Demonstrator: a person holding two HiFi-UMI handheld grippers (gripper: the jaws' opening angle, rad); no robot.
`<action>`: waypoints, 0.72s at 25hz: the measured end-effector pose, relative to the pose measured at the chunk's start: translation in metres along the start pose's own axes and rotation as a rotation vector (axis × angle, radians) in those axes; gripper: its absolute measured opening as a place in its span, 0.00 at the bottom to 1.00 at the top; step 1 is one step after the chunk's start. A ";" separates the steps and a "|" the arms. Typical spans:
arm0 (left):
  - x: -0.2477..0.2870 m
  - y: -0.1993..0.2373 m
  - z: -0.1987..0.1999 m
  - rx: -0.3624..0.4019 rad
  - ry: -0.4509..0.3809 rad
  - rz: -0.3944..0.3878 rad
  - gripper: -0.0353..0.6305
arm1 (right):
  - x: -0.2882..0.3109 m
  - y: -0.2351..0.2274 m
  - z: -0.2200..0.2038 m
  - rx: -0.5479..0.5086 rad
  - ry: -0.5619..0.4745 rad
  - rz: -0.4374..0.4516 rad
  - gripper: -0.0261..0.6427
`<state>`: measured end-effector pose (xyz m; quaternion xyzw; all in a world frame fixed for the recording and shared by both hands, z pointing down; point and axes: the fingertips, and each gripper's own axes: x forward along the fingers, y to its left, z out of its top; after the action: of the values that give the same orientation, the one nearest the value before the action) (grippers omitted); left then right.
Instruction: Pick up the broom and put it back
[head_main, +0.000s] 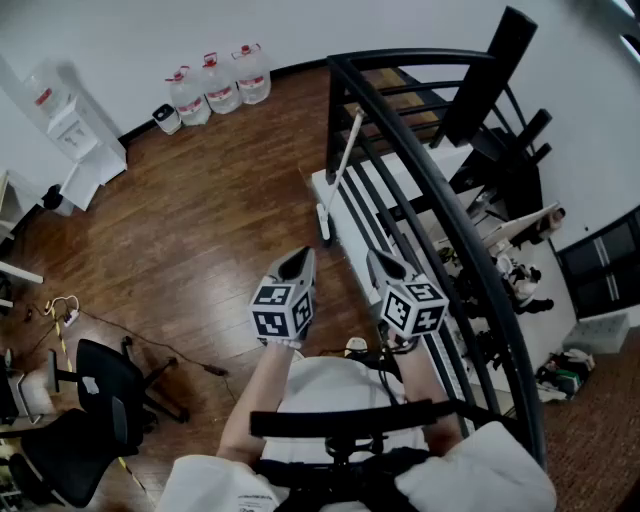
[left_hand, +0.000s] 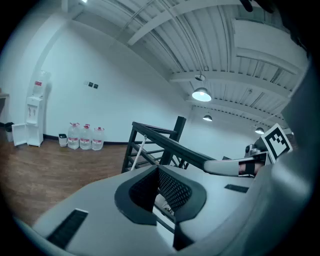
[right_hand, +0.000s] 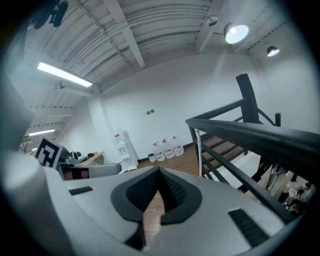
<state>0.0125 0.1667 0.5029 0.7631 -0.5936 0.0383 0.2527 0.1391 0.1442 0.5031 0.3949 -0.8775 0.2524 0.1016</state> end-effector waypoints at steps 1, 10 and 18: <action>-0.001 0.003 0.000 -0.001 0.001 0.002 0.05 | 0.001 0.000 -0.001 0.005 -0.001 -0.002 0.06; -0.020 0.047 0.002 -0.017 0.008 0.022 0.05 | 0.018 0.015 -0.005 0.035 -0.004 -0.038 0.06; -0.013 0.065 -0.007 0.002 0.062 -0.034 0.05 | 0.031 0.020 -0.012 0.041 -0.011 -0.090 0.06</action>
<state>-0.0499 0.1703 0.5267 0.7719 -0.5723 0.0582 0.2707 0.1030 0.1418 0.5175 0.4372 -0.8540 0.2635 0.1001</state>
